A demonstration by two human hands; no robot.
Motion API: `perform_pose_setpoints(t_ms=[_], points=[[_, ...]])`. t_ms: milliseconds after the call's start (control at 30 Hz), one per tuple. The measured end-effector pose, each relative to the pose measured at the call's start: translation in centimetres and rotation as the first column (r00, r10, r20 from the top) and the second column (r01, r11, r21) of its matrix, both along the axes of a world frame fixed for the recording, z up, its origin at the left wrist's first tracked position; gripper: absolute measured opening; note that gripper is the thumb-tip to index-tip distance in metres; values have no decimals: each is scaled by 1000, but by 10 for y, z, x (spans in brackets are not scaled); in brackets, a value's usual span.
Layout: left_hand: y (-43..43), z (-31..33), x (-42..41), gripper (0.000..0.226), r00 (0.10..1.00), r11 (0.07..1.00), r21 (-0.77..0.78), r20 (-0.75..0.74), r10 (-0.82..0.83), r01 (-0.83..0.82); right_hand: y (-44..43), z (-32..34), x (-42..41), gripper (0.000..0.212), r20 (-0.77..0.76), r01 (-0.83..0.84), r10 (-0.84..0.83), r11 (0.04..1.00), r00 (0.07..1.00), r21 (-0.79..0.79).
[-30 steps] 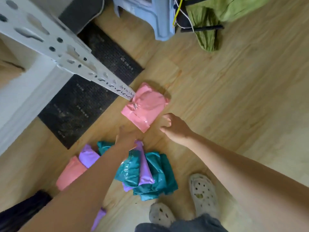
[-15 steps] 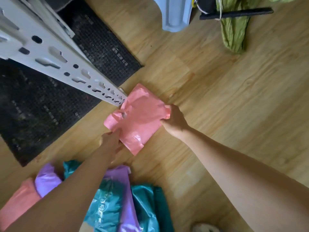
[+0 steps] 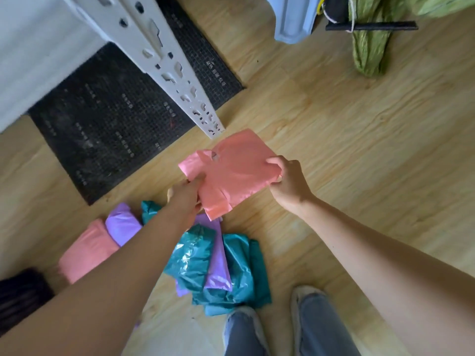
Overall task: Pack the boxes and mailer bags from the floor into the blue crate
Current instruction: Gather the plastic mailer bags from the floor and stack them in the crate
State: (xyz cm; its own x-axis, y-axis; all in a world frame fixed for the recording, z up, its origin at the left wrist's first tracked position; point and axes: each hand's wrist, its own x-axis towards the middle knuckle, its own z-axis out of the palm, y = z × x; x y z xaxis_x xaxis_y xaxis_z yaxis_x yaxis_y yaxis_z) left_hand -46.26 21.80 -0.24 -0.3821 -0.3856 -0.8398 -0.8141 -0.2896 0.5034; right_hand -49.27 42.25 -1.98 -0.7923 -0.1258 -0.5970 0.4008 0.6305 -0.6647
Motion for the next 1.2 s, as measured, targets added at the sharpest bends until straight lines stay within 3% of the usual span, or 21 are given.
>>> perform_pose_setpoints(t_ms=[100, 233, 367, 433, 500, 633, 767, 833, 900, 967, 1100, 1200], points=[[-5, 36, 18, 13, 997, 997, 19, -21, 74, -74, -3, 46, 24, 50, -140, -173, 201, 967, 969, 188], [-11, 89, 42, 6, 997, 995, 77, -44, 66, -63, -9, 103, 46, 47, -340, -295, 447, 861, 827, 415], [-26, 150, 67, 5, 997, 989, 122, 20, 81, -83, -19, 159, 63, 34, -528, -406, 630, 774, 569, 486], [-34, 183, 86, 20, 991, 983, 139, 83, 107, -118, -29, 189, 79, 34, -557, -492, 715, 697, 422, 522], [-41, 218, 108, 28, 986, 973, 182, 109, 125, -143, -39, 220, 100, 38, -579, -552, 739, 658, 345, 511], [-61, 284, 157, 30, 979, 940, 278, 108, 175, -198, -57, 286, 137, 34, -605, -597, 697, 687, 384, 413], [-88, 329, 207, 50, 961, 906, 322, 68, 267, -275, -82, 329, 165, 12, -571, -598, 626, 755, 532, 270], [-102, 340, 232, 34, 948, 899, 306, 63, 311, -315, -101, 339, 178, 3, -516, -595, 583, 787, 628, 164], [-115, 343, 258, 14, 948, 909, 269, 66, 311, -317, -123, 346, 196, 27, -474, -579, 536, 812, 698, 65], [-128, 340, 286, 11, 952, 919, 252, 46, 302, -303, -149, 351, 217, 44, -443, -567, 505, 824, 741, -9], [-158, 335, 344, 14, 975, 940, 271, -30, 221, -205, -203, 351, 268, 43, -294, -507, 443, 838, 847, -200], [-183, 334, 396, 17, 950, 912, 317, -84, 301, -261, -240, 351, 308, 39, -251, -528, 479, 827, 841, -193]])
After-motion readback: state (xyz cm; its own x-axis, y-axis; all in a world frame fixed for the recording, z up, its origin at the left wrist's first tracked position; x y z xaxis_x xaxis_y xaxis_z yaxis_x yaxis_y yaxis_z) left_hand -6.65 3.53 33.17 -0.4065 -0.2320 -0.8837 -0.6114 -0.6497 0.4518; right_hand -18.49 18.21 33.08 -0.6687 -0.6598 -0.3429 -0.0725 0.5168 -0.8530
